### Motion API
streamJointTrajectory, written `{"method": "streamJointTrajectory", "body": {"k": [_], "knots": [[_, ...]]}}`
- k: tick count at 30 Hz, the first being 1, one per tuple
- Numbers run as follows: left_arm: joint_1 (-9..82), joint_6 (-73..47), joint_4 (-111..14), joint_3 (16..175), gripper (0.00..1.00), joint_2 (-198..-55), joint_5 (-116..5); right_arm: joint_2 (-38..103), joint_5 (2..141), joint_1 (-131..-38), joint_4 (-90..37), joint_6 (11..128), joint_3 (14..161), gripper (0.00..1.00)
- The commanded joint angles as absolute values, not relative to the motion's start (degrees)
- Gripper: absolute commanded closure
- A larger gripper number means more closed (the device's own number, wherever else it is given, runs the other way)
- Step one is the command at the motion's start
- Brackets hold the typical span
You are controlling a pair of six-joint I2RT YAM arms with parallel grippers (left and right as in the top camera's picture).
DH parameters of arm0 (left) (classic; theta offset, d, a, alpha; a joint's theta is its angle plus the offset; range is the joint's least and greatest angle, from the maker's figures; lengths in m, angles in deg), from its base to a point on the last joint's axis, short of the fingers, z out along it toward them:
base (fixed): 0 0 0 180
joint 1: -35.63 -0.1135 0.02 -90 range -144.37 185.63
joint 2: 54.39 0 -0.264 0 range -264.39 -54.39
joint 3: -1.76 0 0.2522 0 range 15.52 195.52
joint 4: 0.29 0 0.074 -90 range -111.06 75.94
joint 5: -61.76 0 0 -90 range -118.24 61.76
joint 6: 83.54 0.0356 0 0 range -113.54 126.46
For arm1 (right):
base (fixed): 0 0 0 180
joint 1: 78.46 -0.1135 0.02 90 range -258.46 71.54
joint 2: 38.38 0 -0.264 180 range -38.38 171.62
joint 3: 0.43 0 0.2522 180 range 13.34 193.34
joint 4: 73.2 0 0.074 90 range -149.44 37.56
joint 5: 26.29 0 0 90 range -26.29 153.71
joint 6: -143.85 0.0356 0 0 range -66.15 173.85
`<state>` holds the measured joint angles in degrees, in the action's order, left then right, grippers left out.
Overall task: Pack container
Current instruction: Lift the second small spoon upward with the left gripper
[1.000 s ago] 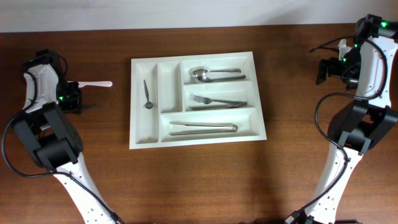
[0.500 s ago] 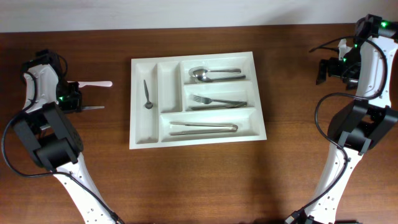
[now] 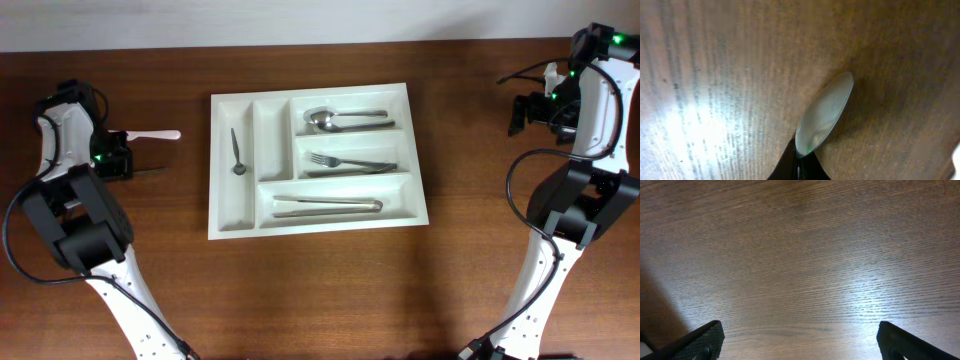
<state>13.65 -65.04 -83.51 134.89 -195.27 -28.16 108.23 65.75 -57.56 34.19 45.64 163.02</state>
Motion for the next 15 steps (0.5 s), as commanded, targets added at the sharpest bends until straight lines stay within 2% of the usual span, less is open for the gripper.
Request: {"method": "streamJointTrajectory", "body": {"k": [1,6,15], "knots": [[13.74,-60.59,-83.46,138.47,0.98,-197.20,-30.65,107.18,65.86,-57.43,34.17,45.07,163.98,0.01],[14.24,-54.07,-83.44,145.14,0.98,-197.20,-35.70,107.18,65.86,-57.43,34.17,45.07,163.98,0.01],[19.99,-30.84,-83.68,159.98,0.98,-197.20,-49.03,107.18,65.86,-57.43,34.17,45.07,163.98,0.01]]}}
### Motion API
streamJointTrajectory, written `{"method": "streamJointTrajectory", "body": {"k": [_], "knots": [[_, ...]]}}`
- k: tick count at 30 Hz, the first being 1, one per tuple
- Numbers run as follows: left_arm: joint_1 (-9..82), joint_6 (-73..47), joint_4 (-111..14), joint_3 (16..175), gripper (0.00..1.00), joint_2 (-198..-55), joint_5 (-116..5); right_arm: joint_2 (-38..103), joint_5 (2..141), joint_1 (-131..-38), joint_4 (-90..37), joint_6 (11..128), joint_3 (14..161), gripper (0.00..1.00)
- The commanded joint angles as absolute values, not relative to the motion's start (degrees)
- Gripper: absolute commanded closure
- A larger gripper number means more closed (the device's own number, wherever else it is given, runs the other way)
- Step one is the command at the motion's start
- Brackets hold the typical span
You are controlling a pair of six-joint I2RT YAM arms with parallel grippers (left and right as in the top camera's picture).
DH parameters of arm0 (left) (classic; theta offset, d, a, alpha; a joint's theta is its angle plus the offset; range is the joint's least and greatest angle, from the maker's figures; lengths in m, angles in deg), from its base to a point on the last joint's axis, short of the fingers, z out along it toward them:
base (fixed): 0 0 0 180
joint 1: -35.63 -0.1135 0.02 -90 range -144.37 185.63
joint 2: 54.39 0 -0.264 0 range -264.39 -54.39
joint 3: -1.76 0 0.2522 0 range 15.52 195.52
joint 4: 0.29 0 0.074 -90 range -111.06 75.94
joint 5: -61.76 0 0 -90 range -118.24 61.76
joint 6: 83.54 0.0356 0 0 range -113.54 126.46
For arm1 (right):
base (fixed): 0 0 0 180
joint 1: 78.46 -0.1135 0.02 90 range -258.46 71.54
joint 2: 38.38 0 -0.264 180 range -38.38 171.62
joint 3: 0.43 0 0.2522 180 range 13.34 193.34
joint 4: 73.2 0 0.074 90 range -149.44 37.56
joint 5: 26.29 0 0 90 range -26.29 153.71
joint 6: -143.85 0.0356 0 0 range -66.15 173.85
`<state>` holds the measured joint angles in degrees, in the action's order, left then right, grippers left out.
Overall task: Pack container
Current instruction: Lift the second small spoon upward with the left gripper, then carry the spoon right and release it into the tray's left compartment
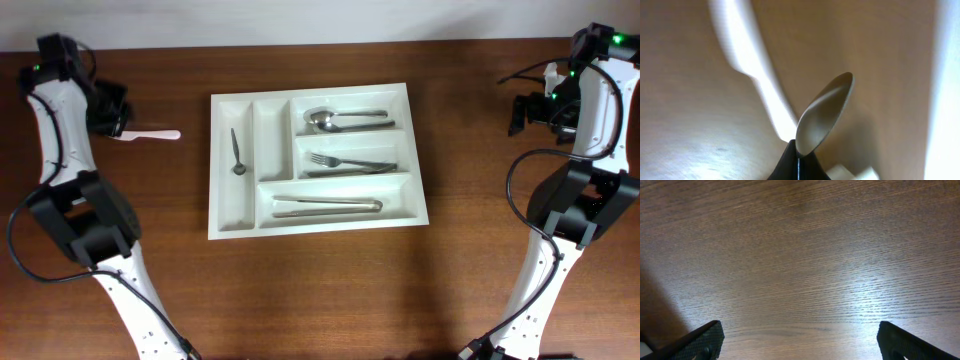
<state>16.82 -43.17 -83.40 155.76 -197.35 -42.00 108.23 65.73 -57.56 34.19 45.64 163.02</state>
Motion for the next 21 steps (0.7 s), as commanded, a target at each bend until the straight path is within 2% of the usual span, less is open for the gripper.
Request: {"method": "streamJointTrajectory", "body": {"k": [1,9,14,21], "knots": [[21.02,-27.80,-83.70,161.18,0.98,-197.20,-49.73,107.18,65.86,-57.43,34.17,45.07,163.98,0.01],[31.40,-10.75,-86.81,163.70,0.98,-197.22,-47.68,107.18,65.86,-57.43,34.17,45.07,163.98,0.01],[36.52,-3.69,-89.47,163.70,0.98,-197.22,-39.40,107.18,65.86,-57.43,34.17,45.07,163.98,0.01],[40.28,-1.51,-94.15,163.68,0.95,-197.24,-24.05,107.18,65.86,-57.43,34.17,45.07,163.98,0.01]]}}
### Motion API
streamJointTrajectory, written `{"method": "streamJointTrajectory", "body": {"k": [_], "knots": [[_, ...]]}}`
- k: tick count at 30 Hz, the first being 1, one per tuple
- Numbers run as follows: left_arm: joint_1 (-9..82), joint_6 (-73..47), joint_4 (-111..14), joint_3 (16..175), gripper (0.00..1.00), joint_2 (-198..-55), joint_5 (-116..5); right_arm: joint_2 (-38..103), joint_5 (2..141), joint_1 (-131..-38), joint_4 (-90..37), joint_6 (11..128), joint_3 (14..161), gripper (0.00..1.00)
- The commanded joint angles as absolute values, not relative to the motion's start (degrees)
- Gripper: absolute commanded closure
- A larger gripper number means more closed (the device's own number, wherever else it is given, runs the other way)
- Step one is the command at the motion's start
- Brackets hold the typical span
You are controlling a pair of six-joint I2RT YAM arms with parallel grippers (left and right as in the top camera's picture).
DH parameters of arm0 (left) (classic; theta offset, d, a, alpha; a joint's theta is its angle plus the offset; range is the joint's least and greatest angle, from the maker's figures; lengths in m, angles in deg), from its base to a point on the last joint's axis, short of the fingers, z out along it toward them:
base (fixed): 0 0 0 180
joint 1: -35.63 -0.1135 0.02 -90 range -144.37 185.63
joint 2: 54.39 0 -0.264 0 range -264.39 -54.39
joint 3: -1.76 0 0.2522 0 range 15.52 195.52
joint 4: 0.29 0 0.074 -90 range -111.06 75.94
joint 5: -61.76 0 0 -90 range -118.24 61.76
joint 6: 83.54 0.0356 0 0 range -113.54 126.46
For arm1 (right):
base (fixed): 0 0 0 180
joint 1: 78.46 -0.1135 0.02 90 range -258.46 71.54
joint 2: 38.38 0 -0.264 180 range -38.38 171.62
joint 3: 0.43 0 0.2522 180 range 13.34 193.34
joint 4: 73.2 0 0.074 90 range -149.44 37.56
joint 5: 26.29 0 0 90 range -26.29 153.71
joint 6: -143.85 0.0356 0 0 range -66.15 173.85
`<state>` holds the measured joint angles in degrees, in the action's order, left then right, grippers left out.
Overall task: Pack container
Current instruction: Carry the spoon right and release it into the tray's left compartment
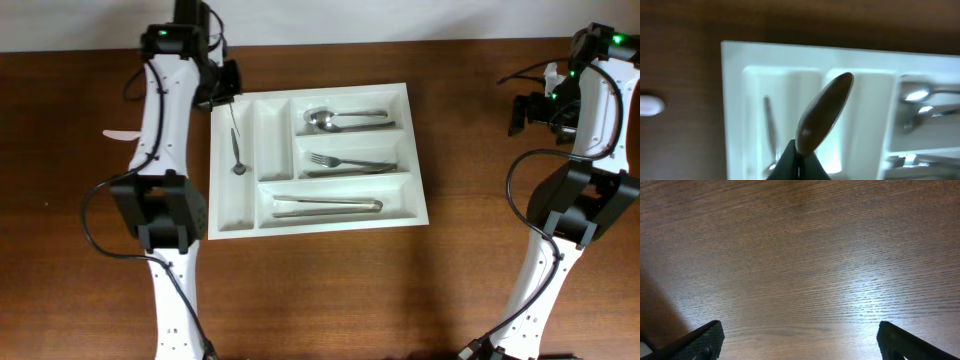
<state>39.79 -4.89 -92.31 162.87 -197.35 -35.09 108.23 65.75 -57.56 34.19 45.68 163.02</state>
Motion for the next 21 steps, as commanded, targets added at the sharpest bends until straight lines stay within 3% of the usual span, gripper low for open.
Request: {"method": "streamJointTrajectory", "body": {"k": [1,13,21], "knots": [[40.36,-1.16,-95.00,163.68,0.95,-197.24,-23.92,107.18,65.86,-57.43,34.17,45.07,163.96,0.01],[40.63,-1.11,-106.63,163.59,0.95,-198.09,-26.15,107.18,65.86,-57.43,34.17,45.07,163.98,0.01],[42.96,-1.13,-106.41,163.30,0.95,-198.18,-26.33,107.18,65.86,-57.43,34.17,45.07,163.98,0.01]]}}
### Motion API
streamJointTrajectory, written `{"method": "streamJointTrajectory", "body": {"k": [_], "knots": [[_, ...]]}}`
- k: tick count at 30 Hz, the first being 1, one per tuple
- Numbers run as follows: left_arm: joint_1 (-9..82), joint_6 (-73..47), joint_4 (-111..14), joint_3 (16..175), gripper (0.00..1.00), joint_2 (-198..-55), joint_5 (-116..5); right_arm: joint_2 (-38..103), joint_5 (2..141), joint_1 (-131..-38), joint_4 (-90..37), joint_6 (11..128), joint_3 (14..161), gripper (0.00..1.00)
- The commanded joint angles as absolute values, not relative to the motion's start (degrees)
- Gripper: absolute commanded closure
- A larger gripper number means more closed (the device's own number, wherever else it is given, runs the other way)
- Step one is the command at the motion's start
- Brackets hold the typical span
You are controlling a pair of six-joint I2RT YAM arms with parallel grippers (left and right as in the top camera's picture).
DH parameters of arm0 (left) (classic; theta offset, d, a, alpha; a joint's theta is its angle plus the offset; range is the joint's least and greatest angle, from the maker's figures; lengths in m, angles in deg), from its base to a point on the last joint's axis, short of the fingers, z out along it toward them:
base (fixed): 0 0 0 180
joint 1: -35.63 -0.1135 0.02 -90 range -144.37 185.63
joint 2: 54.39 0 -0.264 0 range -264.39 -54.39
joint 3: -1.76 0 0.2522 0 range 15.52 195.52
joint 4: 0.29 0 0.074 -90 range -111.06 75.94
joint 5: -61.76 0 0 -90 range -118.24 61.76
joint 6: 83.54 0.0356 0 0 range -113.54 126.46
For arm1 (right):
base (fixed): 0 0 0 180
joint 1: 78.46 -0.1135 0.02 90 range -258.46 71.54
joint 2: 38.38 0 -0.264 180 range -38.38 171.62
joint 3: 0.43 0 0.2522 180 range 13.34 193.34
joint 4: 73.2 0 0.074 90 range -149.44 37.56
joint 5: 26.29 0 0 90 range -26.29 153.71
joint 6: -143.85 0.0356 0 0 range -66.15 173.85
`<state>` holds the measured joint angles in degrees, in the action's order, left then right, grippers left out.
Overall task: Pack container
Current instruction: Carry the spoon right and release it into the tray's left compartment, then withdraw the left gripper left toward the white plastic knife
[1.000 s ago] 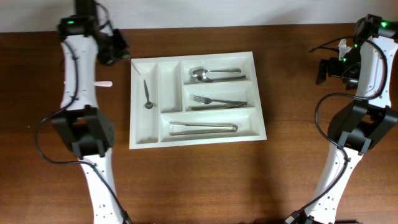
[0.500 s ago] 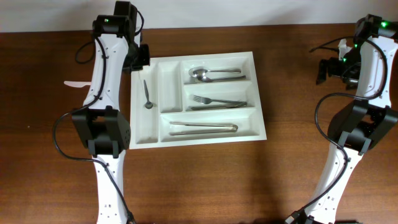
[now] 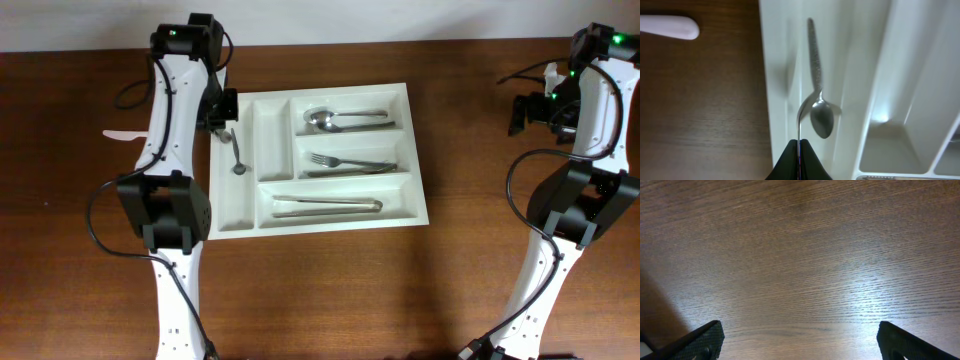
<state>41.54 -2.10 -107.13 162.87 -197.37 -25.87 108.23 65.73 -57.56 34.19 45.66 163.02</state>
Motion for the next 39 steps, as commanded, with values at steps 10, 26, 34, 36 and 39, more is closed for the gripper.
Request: {"method": "streamJointTrajectory", "body": {"k": [10,26,34,36,39], "knots": [[43.84,-1.16,-103.99,163.30,0.88,-198.18,-26.33,107.18,65.86,-57.43,34.17,45.07,163.98,0.01],[43.31,-1.18,-106.96,163.30,0.51,-198.18,-17.95,107.18,65.86,-57.43,34.17,45.07,163.98,0.01],[38.16,-8.06,-102.24,163.30,0.01,-198.18,-16.42,107.18,65.86,-57.43,34.17,45.07,163.98,0.01],[36.06,-14.23,-100.69,163.30,0.01,-198.18,-16.75,107.18,65.86,-57.43,34.17,45.07,163.98,0.01],[32.69,-26.58,-98.63,163.30,0.01,-198.18,-20.90,107.18,65.86,-57.43,34.17,45.07,163.98,0.01]]}}
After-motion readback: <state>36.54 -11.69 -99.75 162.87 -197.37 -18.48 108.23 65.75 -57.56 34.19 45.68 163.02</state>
